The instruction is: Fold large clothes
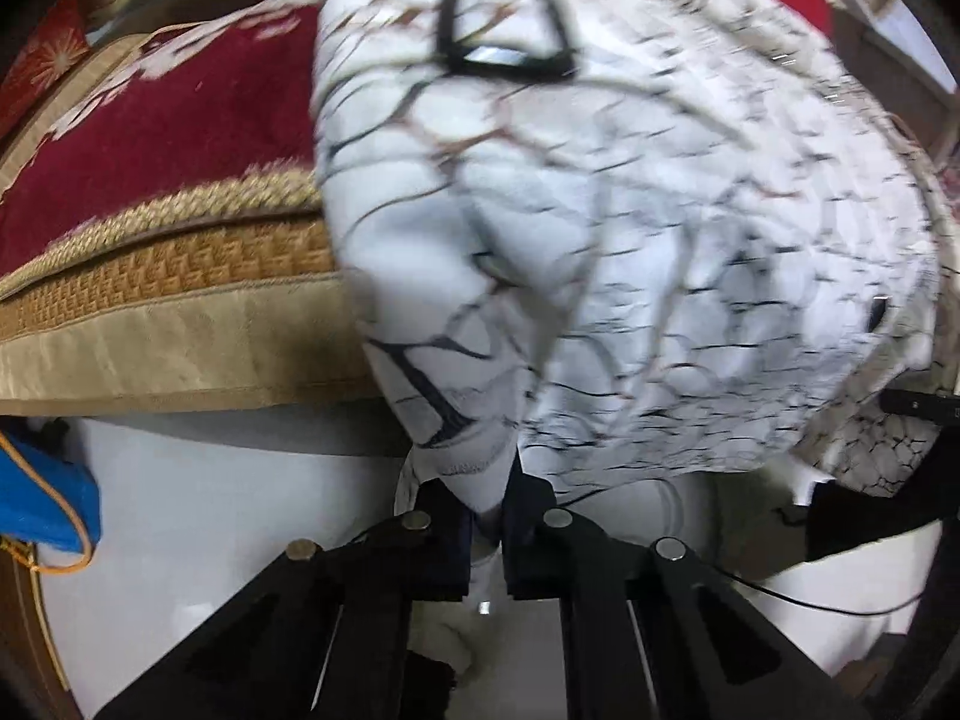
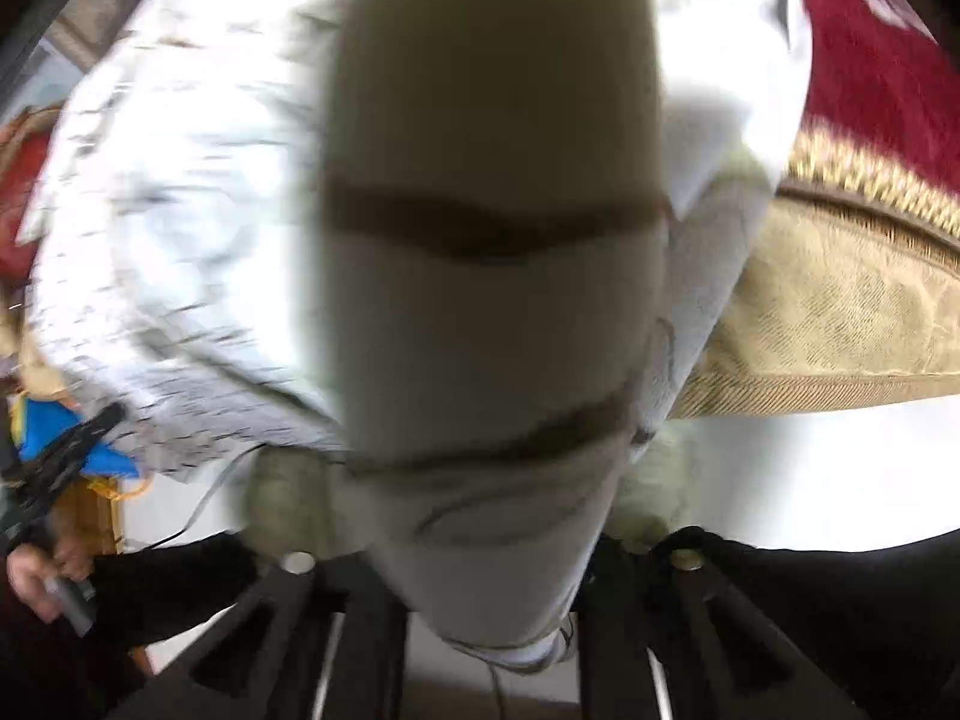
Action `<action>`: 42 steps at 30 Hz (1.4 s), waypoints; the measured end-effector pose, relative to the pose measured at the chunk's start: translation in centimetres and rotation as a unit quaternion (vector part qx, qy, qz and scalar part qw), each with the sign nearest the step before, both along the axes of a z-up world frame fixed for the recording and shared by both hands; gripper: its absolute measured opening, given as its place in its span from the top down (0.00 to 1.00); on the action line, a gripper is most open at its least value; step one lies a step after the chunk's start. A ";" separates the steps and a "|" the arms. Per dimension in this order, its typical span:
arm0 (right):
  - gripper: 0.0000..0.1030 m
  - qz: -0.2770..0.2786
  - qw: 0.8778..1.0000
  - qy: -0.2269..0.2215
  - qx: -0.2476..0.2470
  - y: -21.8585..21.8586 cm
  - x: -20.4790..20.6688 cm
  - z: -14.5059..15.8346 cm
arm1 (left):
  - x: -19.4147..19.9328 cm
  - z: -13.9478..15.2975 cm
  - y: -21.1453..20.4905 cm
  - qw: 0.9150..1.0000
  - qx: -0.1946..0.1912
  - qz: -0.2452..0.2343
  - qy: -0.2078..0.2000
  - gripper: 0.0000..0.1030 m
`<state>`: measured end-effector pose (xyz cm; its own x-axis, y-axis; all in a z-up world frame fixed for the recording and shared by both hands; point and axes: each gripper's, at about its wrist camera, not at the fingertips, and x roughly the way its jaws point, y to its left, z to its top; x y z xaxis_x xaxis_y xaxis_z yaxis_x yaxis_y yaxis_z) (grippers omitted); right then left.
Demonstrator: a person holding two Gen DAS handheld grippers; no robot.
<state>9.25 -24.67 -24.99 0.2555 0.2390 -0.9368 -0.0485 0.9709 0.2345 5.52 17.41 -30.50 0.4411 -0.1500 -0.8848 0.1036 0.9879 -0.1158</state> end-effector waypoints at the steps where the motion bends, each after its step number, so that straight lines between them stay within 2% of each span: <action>1: 0.91 0.013 1.000 -0.006 0.024 0.2 -0.5 1.0 | -0.1 0.5 -0.2 1.000 -0.014 -0.007 -0.004 0.93; 4: 0.91 0.055 0.993 -0.042 0.100 0.7 -2.0 4.8 | -1.1 3.2 -0.6 0.996 -0.070 -0.033 -0.035 0.93; 6: 0.92 0.075 0.980 -0.073 0.170 0.7 -2.5 8.1 | -1.7 5.0 -0.5 0.990 -0.117 -0.042 -0.062 0.93; 10: 0.92 0.096 0.953 -0.134 0.253 0.6 -2.1 14.3 | -1.7 7.1 0.8 0.977 -0.186 -0.040 -0.094 0.93; 12: 0.92 0.098 0.947 -0.162 0.259 0.5 -1.6 16.4 | -1.4 6.4 1.5 0.975 -0.198 -0.031 -0.093 0.93; 14: 0.92 0.098 0.946 -0.177 0.252 0.0 -1.6 16.8 | -1.4 5.9 1.6 0.974 -0.209 -0.025 -0.085 0.93; 20: 0.92 0.066 0.948 -0.144 0.274 -1.3 -0.5 15.5 | -1.8 7.4 2.6 0.968 -0.234 -0.029 -0.091 0.93; 22: 0.92 0.065 0.946 -0.151 0.281 -1.7 0.1 16.3 | -1.8 8.7 2.9 0.961 -0.253 -0.031 -0.105 0.93; 25: 0.92 0.060 0.932 -0.194 0.301 -2.3 1.3 20.1 | -2.1 11.4 3.8 0.948 -0.284 -0.031 -0.139 0.93; 26: 0.92 0.059 0.930 -0.206 0.298 -2.5 1.8 21.2 | -2.0 12.2 4.2 0.943 -0.295 -0.028 -0.152 0.93; 28: 0.92 0.059 0.941 -0.212 0.258 -2.3 3.5 22.8 | -1.6 13.7 5.1 0.932 -0.313 -0.021 -0.180 0.93; 30: 0.90 0.071 0.961 -0.182 0.194 -1.6 4.7 22.9 | -1.4 14.1 5.3 0.929 -0.318 -0.022 -0.190 0.93; 32: 0.88 0.078 0.975 -0.146 0.148 -0.9 4.9 21.5 | -1.2 13.8 5.0 0.932 -0.312 -0.026 -0.183 0.93; 35: 0.85 0.077 0.986 -0.098 0.109 -0.9 3.6 17.9 | -0.9 12.5 3.5 0.943 -0.292 -0.041 -0.155 0.93; 37: 0.72 0.055 0.991 -0.087 0.086 -2.1 2.2 15.5 | -1.0 11.9 3.2 0.947 -0.284 -0.049 -0.144 0.93; 39: 0.43 0.024 0.993 -0.088 0.081 -4.1 0.8 13.7 | -1.3 11.8 3.2 0.947 -0.285 -0.052 -0.141 0.93; 40: 0.25 0.004 0.993 -0.090 0.082 -5.3 0.0 13.0 | -1.3 11.9 3.3 0.946 -0.287 -0.052 -0.142 0.93; 42: 0.22 -0.029 0.991 -0.088 0.096 -7.3 -1.0 11.7 | -1.4 12.1 3.4 0.943 -0.293 -0.050 -0.146 0.93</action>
<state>8.25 -31.98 -13.25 0.4295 0.3890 -0.8150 -0.0512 0.9115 0.4081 4.10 20.80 -18.42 0.6116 -0.6296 -0.4792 0.3051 0.7465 -0.5913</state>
